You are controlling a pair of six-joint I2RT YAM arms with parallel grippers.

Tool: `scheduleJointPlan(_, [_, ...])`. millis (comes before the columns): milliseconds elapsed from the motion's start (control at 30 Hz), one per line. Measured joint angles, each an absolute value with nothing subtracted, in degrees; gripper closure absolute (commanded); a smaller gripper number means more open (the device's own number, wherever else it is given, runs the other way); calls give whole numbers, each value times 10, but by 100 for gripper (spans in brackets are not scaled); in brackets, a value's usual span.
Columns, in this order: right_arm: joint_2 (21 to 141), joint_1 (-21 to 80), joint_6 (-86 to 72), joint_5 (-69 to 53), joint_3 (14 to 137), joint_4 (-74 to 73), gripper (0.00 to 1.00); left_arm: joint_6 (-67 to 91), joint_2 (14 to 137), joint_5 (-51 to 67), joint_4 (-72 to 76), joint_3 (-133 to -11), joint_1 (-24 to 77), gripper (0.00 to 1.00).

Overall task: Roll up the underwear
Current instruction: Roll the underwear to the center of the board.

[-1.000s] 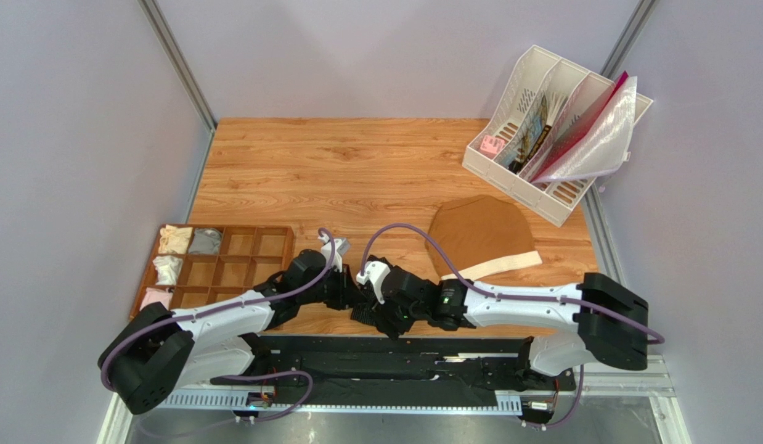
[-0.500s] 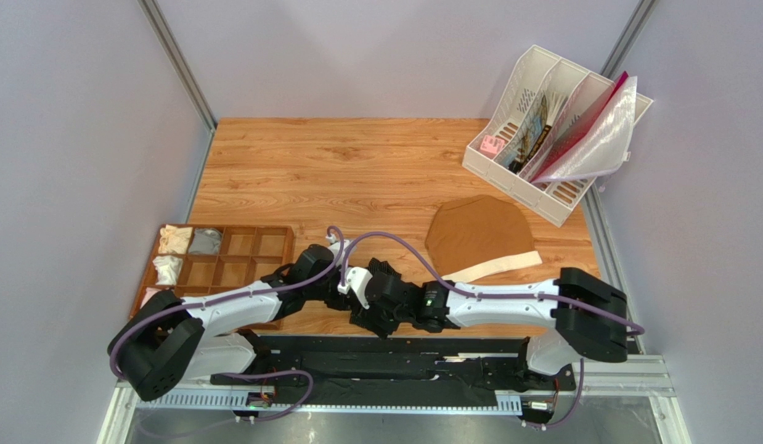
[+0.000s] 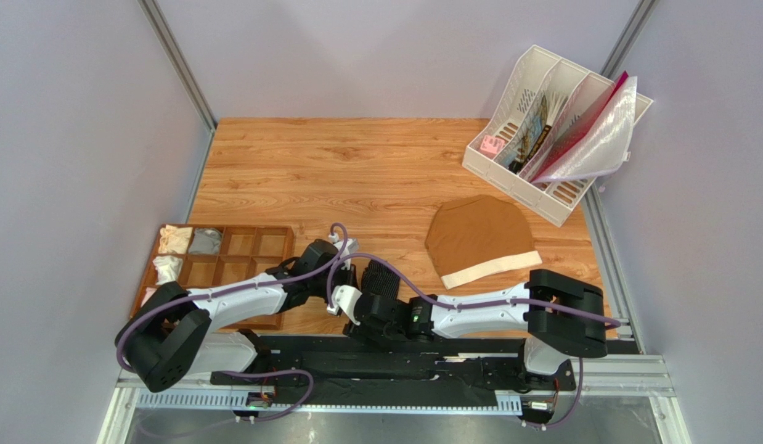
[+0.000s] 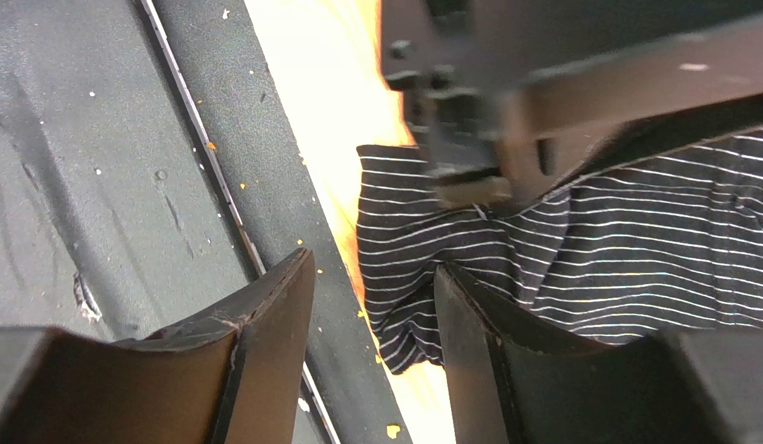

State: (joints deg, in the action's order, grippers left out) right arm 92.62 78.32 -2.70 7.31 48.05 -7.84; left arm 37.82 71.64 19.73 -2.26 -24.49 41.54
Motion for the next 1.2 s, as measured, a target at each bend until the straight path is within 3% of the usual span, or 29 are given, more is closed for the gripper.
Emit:
scheduleJointPlan(667, [964, 874, -88, 243, 481, -57, 50, 398, 678, 222, -19, -211, 414, 94])
scheduleJointPlan(800, [968, 875, -98, 267, 481, -57, 73, 398, 678, 224, -19, -211, 414, 94])
scheduleJointPlan(833, [969, 876, -100, 278, 481, -57, 82, 397, 678, 224, -20, -211, 414, 94])
scheduleJointPlan(967, [977, 878, -107, 301, 484, -57, 99, 397, 678, 225, -19, -211, 414, 91])
scheduleJointPlan(1000, [978, 880, -107, 304, 484, -57, 100, 397, 678, 225, -19, -211, 414, 90])
scheduleJointPlan(1067, [978, 880, -107, 304, 484, -57, 100, 397, 678, 226, -20, -211, 414, 77])
scheduleJointPlan(1100, [978, 881, -107, 304, 484, -57, 100, 396, 677, 226, -20, -212, 414, 68])
scheduleJointPlan(1133, [977, 880, -107, 301, 484, -57, 100, 396, 676, 226, -24, -212, 414, 54])
scheduleJointPlan(1200, [974, 879, -107, 295, 484, -58, 100, 394, 669, 227, -39, -214, 414, 42])
